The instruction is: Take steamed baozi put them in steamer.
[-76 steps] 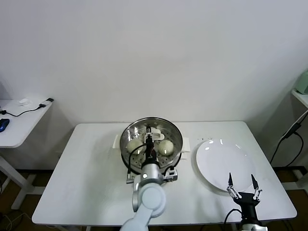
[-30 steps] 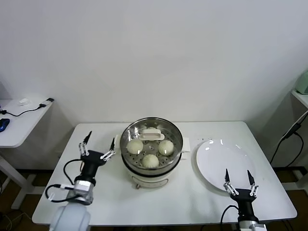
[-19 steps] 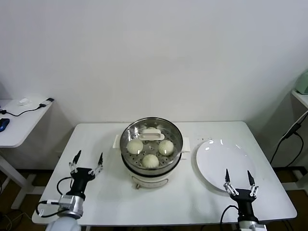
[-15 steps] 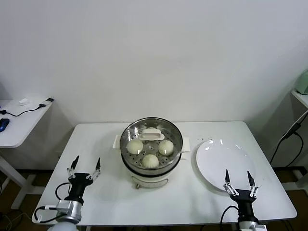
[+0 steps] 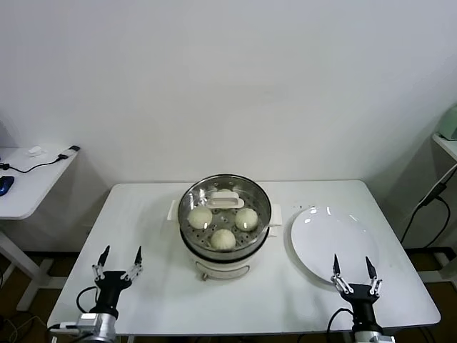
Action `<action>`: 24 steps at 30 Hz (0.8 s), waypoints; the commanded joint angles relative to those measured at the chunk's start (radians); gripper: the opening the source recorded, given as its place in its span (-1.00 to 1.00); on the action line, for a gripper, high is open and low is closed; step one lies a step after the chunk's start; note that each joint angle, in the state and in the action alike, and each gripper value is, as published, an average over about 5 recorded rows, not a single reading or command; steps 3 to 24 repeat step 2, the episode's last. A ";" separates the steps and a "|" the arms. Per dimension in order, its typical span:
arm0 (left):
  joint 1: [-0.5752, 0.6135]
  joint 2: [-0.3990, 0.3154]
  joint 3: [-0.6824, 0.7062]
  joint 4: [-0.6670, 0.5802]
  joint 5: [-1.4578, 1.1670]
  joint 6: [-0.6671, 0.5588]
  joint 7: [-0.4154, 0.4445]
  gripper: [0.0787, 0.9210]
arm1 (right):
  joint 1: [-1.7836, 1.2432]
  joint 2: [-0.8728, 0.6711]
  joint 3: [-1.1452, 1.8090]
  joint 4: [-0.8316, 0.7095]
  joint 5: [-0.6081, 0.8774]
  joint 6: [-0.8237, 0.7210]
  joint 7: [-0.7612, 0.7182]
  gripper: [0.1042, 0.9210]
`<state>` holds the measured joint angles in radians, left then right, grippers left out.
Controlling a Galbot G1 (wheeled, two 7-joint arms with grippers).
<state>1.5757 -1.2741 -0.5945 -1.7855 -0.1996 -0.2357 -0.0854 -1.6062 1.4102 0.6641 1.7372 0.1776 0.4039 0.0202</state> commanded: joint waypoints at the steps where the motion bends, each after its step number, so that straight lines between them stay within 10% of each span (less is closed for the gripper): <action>1: 0.012 -0.002 -0.006 0.020 -0.018 -0.027 0.002 0.77 | 0.000 -0.002 -0.001 -0.001 0.004 0.000 -0.001 0.76; 24: 0.012 -0.003 -0.006 0.020 -0.018 -0.027 0.003 0.77 | 0.000 -0.002 -0.001 -0.001 0.004 0.000 -0.001 0.76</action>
